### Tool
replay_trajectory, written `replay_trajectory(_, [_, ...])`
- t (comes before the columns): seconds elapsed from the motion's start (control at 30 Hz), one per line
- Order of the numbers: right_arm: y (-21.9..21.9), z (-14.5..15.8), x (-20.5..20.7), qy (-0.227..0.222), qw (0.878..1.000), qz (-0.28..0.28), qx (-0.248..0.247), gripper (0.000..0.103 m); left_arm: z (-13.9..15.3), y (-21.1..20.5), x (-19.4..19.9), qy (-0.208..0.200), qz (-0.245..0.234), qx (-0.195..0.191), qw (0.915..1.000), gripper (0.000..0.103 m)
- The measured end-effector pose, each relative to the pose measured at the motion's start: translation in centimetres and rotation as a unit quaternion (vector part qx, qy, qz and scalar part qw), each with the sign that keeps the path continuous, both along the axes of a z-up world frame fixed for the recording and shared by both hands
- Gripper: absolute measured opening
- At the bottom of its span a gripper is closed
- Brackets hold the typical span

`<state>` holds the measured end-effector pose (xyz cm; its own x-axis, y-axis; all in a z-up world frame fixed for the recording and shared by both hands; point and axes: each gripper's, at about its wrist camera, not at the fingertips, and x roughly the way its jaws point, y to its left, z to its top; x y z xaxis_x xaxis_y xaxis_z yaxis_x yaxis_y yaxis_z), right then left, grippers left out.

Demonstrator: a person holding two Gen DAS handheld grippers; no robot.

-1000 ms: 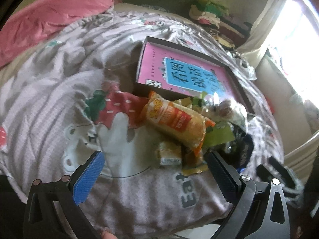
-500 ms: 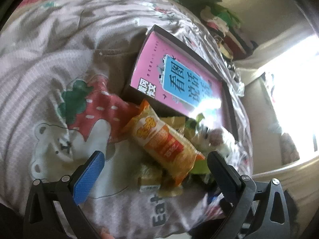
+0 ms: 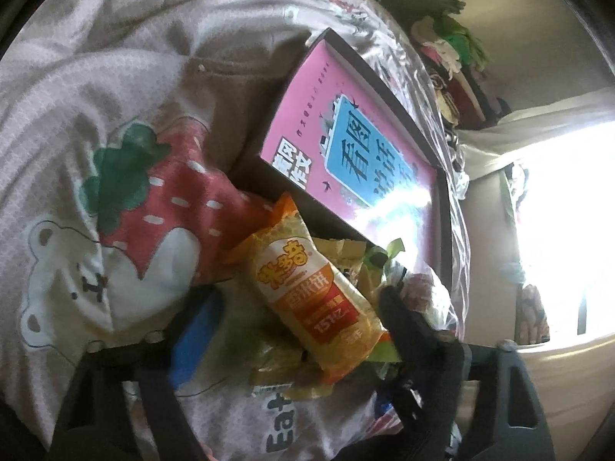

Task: Organize snacks
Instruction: 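Grasp the yellow rice-cracker bag with left tool while right tool grasps blue Oreo pack, then lift the yellow bag with left tool while right tool lifts the Oreo pack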

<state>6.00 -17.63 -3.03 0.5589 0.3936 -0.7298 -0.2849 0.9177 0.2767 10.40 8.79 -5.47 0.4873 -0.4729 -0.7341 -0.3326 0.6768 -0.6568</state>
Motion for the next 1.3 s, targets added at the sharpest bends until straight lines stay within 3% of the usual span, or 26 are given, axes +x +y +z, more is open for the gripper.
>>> replay_trajectory(0.2, [0.1,-0.4,0.7,0.010,1.000,0.019,0.022,0.062,-0.4,-0.5,1.0,0.004,-0.003,-0.011,0.9999,0.072])
replay_trajectory(0.37, [0.3,-0.6,1.2,0.015,0.999,0.028,0.035,0.061,-0.8,-0.5,1.0,0.002,-0.002,-0.020,0.9998,0.071])
replay_trajectory(0.43, [0.1,-0.8,1.5,0.020,0.998,0.029,0.043,0.060,-1.0,-0.4,0.9,-0.002,-0.002,-0.022,0.9998,0.066])
replay_trajectory(0.77, [-1.0,-0.5,1.4,0.019,0.997,0.032,0.068,0.042,-0.5,0.2,-0.4,-0.023,-0.009,-0.031,0.9992,0.056])
replay_trajectory(1.07, [-1.6,-0.3,0.9,0.019,0.999,0.018,0.043,0.039,1.4,0.6,-1.0,-0.061,-0.017,0.005,0.9980,0.055])
replay_trajectory(1.1, [-1.4,-0.4,0.8,0.018,0.999,0.019,0.037,0.034,1.5,0.7,-0.9,-0.064,-0.018,0.008,0.9978,0.055])
replay_trajectory(1.3, [-1.3,-0.1,0.9,0.013,1.000,0.018,0.014,0.028,2.6,0.1,-1.2,-0.085,-0.029,0.035,0.9954,0.054])
